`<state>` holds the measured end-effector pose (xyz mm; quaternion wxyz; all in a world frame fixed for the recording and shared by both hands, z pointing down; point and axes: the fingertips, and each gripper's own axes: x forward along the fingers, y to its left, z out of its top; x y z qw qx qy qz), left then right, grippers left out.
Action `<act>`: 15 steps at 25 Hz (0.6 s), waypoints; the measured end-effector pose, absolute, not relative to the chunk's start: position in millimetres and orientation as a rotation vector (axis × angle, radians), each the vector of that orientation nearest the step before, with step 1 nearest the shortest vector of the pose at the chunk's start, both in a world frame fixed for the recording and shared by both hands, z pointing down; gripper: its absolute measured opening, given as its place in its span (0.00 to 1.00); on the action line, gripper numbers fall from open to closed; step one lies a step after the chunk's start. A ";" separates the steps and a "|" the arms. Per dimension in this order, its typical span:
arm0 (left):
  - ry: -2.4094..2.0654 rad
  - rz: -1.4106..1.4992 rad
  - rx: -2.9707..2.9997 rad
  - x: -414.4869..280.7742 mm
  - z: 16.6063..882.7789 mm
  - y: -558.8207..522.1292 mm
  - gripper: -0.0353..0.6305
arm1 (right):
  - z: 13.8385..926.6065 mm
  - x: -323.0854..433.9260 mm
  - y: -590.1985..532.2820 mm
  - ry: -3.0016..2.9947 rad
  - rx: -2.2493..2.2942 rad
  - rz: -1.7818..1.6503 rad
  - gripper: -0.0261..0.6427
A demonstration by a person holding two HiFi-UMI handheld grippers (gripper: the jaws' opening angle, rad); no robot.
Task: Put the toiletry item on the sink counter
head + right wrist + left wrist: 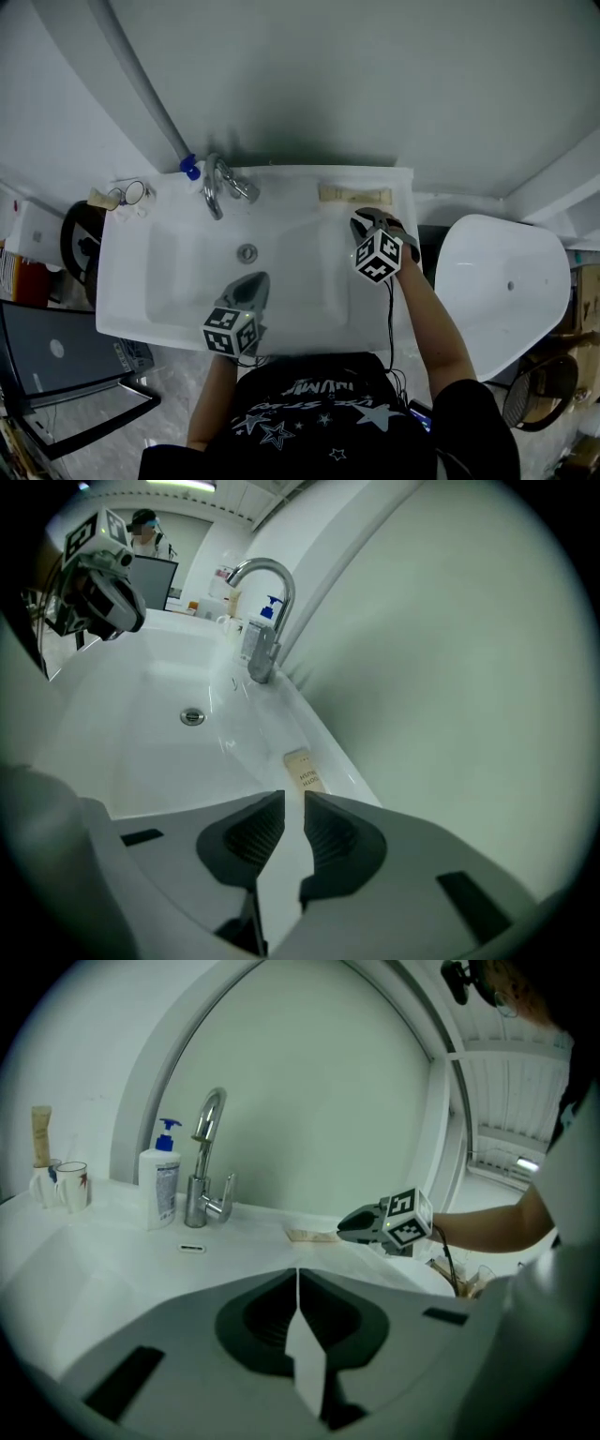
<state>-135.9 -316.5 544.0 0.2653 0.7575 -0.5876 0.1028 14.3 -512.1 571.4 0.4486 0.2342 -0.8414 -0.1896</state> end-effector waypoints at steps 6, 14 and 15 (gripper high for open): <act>-1.533 0.272 2.122 -136.9 535.1 -304.2 0.08 | 552.0 1.3 -469.9 -2.164 0.687 -0.395 0.08; -1.412 0.288 2.214 -141.1 535.6 -282.9 0.08 | 549.0 -8.6 -406.6 -2.235 0.789 -0.189 0.06; -1.395 0.290 2.222 -142.3 536.8 -280.6 0.08 | 548.1 -7.1 -401.1 -2.245 0.824 -0.159 0.06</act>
